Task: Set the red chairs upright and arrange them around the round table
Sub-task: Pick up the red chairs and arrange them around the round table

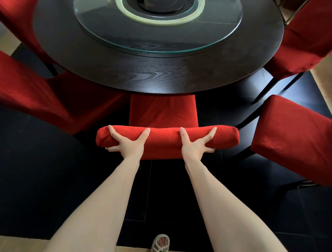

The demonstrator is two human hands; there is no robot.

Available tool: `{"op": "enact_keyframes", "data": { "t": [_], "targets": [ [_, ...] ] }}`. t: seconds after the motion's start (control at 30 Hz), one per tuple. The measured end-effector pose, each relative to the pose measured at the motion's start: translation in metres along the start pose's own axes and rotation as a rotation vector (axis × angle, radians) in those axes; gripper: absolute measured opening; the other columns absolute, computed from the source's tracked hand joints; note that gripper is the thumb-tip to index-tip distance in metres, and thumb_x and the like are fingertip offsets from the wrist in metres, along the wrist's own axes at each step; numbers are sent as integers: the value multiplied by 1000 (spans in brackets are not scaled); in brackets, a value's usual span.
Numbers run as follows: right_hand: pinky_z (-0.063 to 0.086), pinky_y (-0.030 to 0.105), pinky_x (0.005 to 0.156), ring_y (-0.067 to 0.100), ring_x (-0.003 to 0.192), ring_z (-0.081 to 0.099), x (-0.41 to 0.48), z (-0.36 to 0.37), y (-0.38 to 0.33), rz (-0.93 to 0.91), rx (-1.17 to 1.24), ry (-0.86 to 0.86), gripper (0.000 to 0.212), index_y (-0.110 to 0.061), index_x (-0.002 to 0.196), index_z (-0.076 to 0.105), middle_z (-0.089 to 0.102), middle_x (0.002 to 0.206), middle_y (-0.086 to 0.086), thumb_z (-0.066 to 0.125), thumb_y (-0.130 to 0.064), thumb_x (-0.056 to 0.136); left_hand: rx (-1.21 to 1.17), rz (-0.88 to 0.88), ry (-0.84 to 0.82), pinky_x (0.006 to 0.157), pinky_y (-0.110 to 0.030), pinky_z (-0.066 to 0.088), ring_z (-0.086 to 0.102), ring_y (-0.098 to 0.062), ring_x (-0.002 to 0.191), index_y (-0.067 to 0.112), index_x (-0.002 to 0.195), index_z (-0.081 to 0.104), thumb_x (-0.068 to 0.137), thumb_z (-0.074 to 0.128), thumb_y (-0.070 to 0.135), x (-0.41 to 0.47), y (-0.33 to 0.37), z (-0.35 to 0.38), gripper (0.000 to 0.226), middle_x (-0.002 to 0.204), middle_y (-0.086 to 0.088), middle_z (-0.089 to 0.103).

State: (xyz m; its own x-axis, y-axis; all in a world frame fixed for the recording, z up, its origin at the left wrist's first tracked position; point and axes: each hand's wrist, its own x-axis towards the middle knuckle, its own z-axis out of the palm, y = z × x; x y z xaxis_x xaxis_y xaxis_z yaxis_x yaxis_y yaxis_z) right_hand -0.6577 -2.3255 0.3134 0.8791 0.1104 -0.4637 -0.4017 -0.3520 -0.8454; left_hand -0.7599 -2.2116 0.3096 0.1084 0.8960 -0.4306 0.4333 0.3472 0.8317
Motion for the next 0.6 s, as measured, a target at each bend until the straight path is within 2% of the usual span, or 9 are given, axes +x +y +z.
{"op": "enact_keyframes", "data": {
  "t": [0.07,0.27,0.4,0.6],
  "targets": [
    [41,29,87,41,119,52,-1,-1,-2,-3,-11,-1,114,-47,149,-14,-20,150,34,76,-48,79,3,-6,-2,89,-30,42,58,-41,103,53,146,-7,63,86,51,-2,1,0,125,152,-30,-25],
    [46,39,94,46,117,54,-5,-5,-7,36,-74,-9,115,-46,150,-14,-16,151,35,76,-51,78,6,-34,-18,88,-30,39,56,-45,112,53,147,-8,64,85,52,-6,3,-3,125,152,-30,-28],
    [44,47,99,51,119,51,-7,-13,-7,63,-126,-39,115,-47,149,-17,-16,152,37,74,-55,78,11,-63,-38,96,-37,42,52,-45,120,54,146,-10,64,84,55,-9,3,-6,125,152,-28,-28],
    [41,45,103,50,121,50,-11,-25,-8,69,-121,-36,109,-47,151,-13,-17,155,32,72,-52,82,-6,-108,-42,104,-41,39,50,-43,125,53,148,-10,69,81,54,-15,8,-9,121,155,-25,-25]
  ]
}}
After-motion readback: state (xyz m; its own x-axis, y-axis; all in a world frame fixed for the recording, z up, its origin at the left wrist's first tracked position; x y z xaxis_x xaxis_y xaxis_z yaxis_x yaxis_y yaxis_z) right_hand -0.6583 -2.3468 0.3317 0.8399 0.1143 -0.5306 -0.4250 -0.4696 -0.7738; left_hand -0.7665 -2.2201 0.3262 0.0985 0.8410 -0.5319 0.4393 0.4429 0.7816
